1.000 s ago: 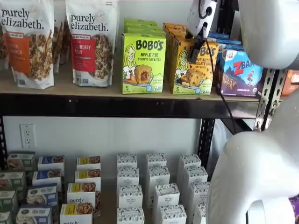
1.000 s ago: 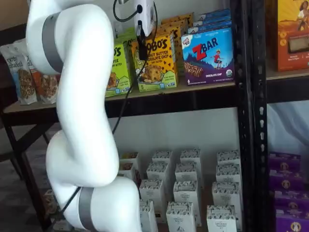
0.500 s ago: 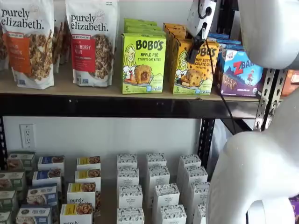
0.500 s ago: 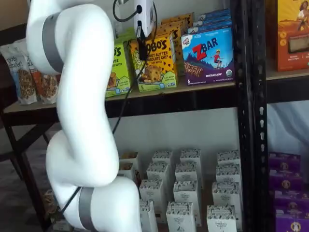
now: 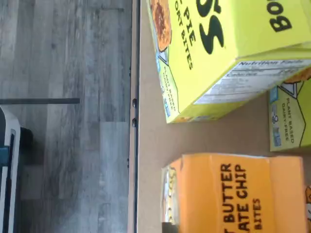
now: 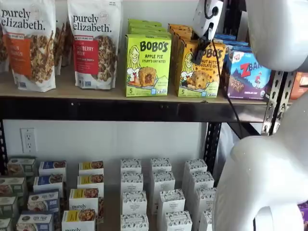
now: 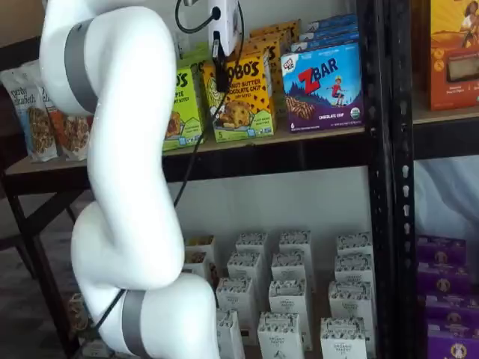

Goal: Pick up the orange box on the top shelf, the fifth box from the left

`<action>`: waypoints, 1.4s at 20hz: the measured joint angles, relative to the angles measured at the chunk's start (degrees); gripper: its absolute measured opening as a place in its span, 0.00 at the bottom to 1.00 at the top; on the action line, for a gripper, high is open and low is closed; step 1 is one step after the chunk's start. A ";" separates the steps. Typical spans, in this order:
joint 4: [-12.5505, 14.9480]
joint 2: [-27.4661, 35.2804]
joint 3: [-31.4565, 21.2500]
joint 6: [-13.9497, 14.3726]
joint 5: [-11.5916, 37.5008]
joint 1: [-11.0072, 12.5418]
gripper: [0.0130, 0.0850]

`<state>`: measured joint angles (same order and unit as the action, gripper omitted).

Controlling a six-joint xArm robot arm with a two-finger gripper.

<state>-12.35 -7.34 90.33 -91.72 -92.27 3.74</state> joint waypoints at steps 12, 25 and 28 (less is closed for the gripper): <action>-0.13 0.46 1.66 0.18 -2.30 0.11 0.39; -0.26 -4.52 1.91 1.35 -9.81 0.03 0.39; -0.10 -7.35 0.13 1.69 -9.69 -0.17 0.39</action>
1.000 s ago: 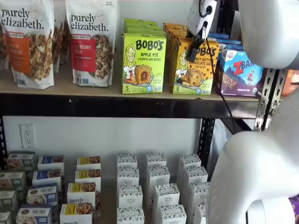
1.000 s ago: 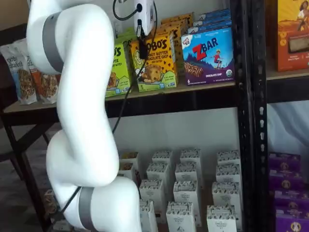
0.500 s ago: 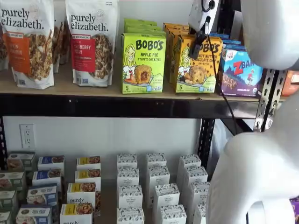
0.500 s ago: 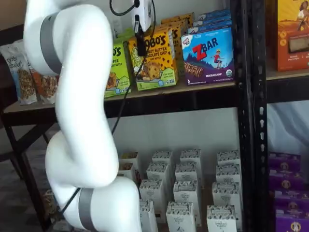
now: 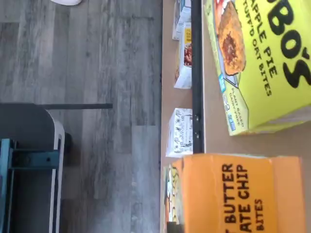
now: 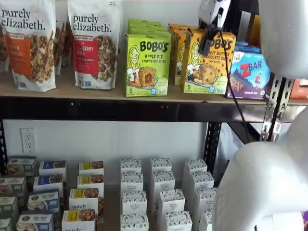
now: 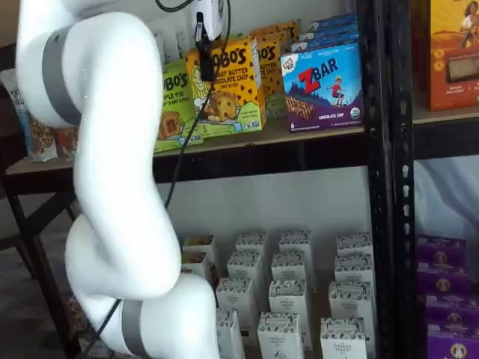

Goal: Pick up the orange box on the top shelf, the fifth box from the left

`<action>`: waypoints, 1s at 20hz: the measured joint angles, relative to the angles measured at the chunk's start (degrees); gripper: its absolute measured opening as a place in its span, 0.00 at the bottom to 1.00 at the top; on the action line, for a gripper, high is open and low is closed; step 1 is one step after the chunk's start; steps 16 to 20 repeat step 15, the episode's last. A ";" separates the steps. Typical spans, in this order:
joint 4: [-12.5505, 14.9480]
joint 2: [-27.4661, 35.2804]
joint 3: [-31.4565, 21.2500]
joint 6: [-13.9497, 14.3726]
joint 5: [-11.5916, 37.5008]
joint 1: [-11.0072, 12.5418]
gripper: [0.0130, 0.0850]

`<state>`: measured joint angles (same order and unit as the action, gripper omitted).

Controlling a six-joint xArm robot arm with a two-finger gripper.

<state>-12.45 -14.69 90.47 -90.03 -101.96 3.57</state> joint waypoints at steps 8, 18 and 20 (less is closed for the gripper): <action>1.77 -5.75 -3.45 0.43 -2.72 -0.50 0.39; 1.75 -10.34 -6.61 0.51 -6.32 -0.31 0.39; 1.75 -10.34 -6.61 0.51 -6.32 -0.31 0.39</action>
